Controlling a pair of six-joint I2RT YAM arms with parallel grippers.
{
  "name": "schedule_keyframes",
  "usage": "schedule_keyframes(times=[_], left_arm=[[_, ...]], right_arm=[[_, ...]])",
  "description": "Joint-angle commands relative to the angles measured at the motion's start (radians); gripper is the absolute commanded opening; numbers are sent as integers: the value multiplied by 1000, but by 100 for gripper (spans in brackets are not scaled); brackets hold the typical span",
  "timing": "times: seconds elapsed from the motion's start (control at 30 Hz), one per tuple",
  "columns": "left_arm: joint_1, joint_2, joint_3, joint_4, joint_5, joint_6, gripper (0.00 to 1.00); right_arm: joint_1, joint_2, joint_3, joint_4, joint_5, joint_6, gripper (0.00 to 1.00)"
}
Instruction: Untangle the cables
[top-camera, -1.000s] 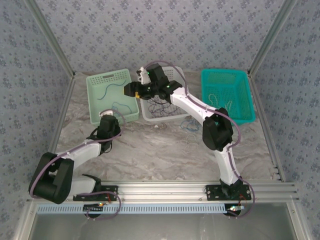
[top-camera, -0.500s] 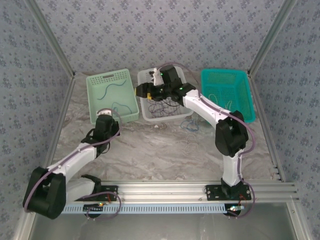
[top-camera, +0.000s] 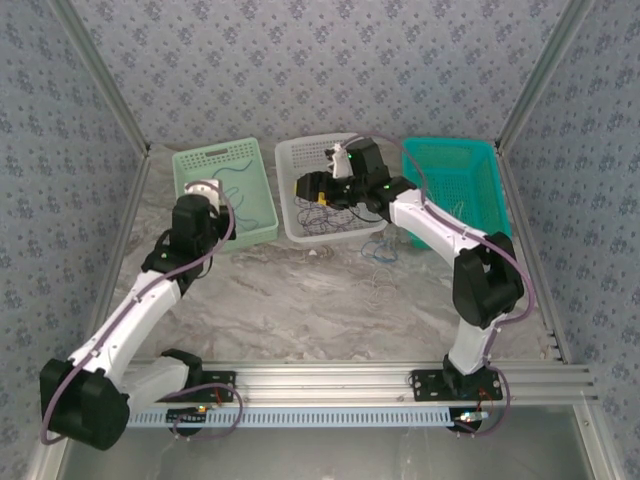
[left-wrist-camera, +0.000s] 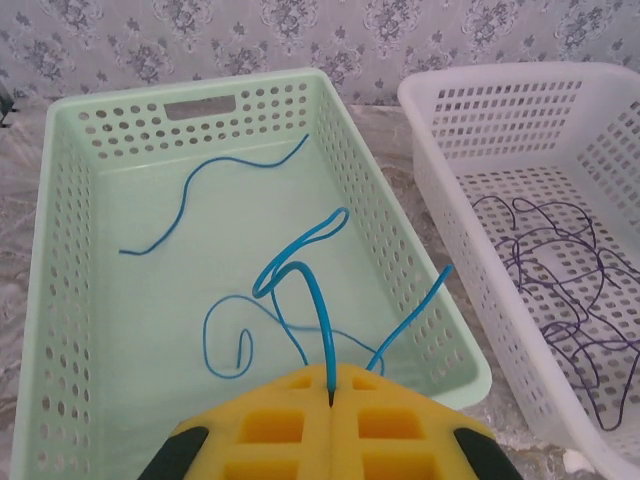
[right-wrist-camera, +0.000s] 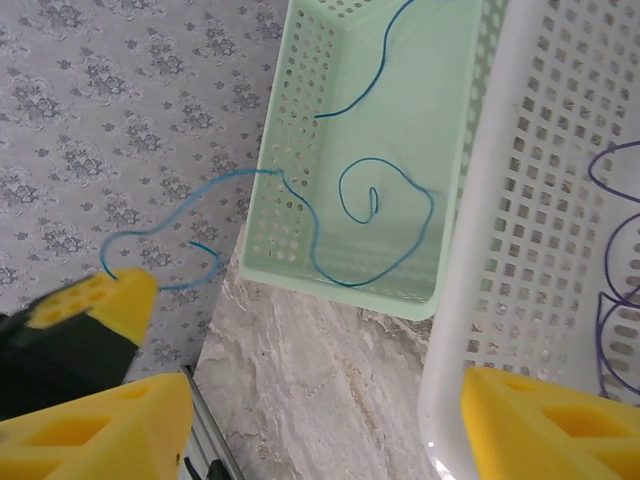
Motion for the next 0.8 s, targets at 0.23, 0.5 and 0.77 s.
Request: schedule_keyframes(times=[0.23,0.5,0.77], left_arm=[[158,266,68,101,94,-30,0],[166,299,72,96,152,-123,82],[49,208,27,98,90,-133,99]], right_arm=[[-46,-124,-95,0,18,-26,73],[-142,-321,-226,-157,72,-178,76],[-326,-575,-433,-416,237,-313,75]])
